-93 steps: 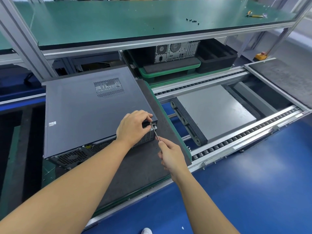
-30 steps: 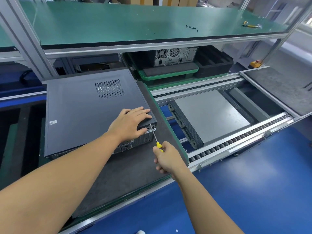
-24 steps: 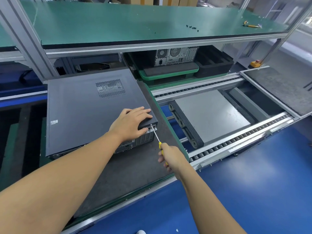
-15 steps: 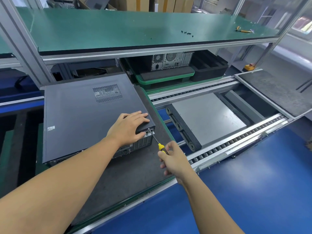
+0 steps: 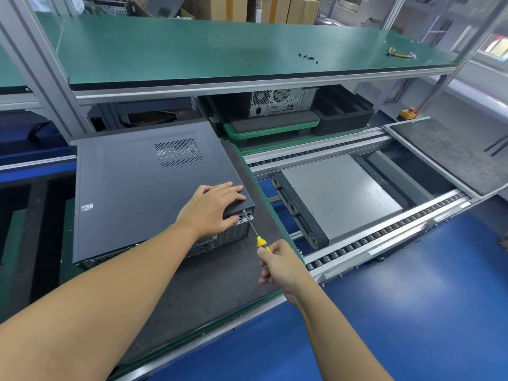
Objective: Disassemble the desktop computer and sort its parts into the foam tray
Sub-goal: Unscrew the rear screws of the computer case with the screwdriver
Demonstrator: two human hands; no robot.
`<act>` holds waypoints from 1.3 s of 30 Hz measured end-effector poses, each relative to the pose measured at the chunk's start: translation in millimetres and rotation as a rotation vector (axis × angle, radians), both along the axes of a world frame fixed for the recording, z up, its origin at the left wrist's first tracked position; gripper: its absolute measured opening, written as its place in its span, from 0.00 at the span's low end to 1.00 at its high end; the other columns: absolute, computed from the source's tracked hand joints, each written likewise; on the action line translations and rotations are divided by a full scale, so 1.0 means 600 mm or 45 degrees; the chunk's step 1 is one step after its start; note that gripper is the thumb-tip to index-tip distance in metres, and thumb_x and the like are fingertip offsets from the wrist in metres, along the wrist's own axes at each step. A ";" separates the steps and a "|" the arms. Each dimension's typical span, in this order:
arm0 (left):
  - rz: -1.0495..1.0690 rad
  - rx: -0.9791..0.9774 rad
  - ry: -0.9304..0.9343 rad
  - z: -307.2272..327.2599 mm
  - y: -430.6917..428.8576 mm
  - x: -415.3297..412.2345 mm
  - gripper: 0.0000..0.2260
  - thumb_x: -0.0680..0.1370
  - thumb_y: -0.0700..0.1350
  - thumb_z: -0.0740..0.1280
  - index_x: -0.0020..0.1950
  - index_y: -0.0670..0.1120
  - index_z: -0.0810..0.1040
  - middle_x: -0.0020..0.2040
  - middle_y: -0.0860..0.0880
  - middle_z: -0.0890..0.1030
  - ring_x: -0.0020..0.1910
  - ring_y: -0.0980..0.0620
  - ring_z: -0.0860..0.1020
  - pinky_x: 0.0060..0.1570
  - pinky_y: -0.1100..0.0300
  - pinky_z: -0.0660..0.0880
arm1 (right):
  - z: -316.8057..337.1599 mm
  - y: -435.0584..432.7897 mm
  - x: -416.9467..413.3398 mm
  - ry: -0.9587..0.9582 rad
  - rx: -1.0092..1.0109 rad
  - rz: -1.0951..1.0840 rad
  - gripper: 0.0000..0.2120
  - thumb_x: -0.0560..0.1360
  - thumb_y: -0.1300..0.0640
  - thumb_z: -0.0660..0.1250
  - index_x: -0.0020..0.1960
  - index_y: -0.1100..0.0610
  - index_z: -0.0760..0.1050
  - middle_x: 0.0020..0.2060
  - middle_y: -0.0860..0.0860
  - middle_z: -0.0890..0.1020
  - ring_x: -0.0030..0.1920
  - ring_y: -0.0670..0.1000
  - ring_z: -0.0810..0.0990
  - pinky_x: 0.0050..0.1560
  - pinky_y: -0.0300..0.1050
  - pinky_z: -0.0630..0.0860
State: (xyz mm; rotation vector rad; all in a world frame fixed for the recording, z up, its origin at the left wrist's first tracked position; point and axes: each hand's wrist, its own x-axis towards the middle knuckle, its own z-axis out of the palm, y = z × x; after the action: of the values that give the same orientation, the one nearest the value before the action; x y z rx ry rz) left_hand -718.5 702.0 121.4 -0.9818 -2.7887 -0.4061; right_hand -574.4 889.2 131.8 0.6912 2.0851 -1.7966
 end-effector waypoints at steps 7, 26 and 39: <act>0.003 0.011 0.004 0.001 0.000 0.002 0.21 0.76 0.59 0.66 0.69 0.60 0.71 0.76 0.62 0.65 0.76 0.60 0.59 0.68 0.56 0.59 | 0.009 -0.008 -0.007 -0.111 0.034 0.048 0.09 0.77 0.49 0.61 0.46 0.54 0.67 0.34 0.52 0.73 0.30 0.49 0.68 0.27 0.42 0.64; 0.004 0.012 -0.004 0.003 0.000 0.004 0.21 0.76 0.59 0.66 0.69 0.61 0.71 0.76 0.61 0.65 0.76 0.60 0.59 0.68 0.55 0.60 | 0.009 -0.001 0.003 -0.156 -0.046 0.016 0.19 0.82 0.49 0.52 0.46 0.59 0.77 0.31 0.52 0.79 0.26 0.47 0.69 0.26 0.39 0.66; 0.009 0.018 0.005 0.005 0.002 0.004 0.21 0.76 0.58 0.67 0.69 0.60 0.72 0.75 0.61 0.66 0.76 0.60 0.60 0.68 0.55 0.60 | 0.012 -0.014 -0.003 -0.186 -0.060 -0.002 0.16 0.80 0.44 0.58 0.51 0.57 0.72 0.35 0.52 0.76 0.28 0.48 0.68 0.25 0.38 0.64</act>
State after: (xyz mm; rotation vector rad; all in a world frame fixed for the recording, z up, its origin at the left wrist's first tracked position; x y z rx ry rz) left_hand -716.0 703.0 124.2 -0.9680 -2.7815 -0.4222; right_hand -576.2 881.1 139.0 0.7867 1.9422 -1.7344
